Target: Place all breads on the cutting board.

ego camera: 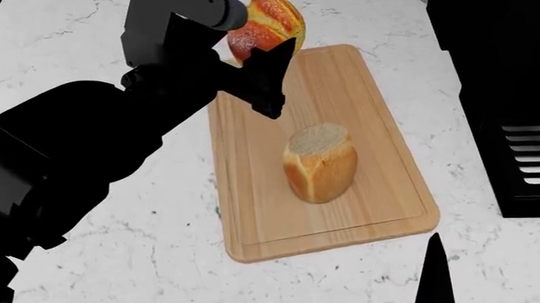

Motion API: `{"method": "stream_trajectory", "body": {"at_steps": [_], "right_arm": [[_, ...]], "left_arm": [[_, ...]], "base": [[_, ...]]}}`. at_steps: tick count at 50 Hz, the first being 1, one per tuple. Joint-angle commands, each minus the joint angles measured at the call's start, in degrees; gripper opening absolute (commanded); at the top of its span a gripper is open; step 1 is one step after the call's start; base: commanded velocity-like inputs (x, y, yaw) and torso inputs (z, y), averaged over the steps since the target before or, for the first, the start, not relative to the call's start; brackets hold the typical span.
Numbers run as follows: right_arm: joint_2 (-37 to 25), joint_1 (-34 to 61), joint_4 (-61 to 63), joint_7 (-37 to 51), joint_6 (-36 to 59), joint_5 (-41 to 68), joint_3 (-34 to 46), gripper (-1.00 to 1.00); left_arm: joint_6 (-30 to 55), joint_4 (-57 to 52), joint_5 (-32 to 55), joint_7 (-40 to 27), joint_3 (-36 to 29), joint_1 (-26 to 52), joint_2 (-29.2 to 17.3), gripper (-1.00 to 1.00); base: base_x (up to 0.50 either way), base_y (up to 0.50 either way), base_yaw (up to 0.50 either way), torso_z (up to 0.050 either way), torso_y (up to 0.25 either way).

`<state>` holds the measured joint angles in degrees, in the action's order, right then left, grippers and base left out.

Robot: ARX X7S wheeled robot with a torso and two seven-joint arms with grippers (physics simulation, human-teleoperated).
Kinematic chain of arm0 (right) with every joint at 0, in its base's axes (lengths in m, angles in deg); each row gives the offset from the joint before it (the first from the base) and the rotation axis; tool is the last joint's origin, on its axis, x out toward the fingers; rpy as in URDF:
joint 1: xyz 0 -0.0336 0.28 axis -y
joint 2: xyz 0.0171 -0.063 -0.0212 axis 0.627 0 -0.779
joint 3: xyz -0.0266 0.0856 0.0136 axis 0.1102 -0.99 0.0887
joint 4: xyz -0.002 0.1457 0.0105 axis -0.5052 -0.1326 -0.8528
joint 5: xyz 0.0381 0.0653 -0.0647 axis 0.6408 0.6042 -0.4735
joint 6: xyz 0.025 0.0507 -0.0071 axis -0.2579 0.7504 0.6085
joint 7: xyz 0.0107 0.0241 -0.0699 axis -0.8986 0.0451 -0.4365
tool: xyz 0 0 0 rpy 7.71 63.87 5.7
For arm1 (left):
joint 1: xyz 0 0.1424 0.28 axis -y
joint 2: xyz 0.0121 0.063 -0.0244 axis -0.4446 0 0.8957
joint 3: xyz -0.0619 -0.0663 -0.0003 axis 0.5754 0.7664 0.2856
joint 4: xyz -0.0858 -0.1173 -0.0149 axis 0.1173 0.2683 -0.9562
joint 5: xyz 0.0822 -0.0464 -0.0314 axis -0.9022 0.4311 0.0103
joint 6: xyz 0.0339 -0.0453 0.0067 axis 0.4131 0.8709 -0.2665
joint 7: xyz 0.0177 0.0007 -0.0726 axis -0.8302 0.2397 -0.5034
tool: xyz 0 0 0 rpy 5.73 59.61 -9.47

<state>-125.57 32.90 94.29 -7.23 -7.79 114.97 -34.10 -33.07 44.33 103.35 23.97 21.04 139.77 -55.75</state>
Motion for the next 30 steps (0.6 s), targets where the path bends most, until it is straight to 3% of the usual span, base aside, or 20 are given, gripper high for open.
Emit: {"method": "stream_trajectory", "body": {"at_steps": [1,27,30], "right_arm": [[-1.31,-0.69,-0.27,0.60,-2.54,-0.87,0.39,1.00],[-4.11,-2.18,-0.45,2.21,-6.67,-1.66,2.74,1.00],[-4.26,-2.09,-0.57,2.31,-6.99,-1.80,3.19,1.00]], "left_arm": [[0.84,-0.71,1.81,0.20,0.84,0.54,0.42,-1.00],[-2.66,8.96,0.92,3.57,-0.04,2.58,2.20,-1.00],[-3.75,11.54,0.54,4.72,-0.29,2.86,2.71,-1.00]], "base": [[0.00,0.00,0.00,0.038,-0.098],[0.00,0.00,0.00,0.042,-0.094],[0.00,0.00,0.00,0.000,0.000]]}}
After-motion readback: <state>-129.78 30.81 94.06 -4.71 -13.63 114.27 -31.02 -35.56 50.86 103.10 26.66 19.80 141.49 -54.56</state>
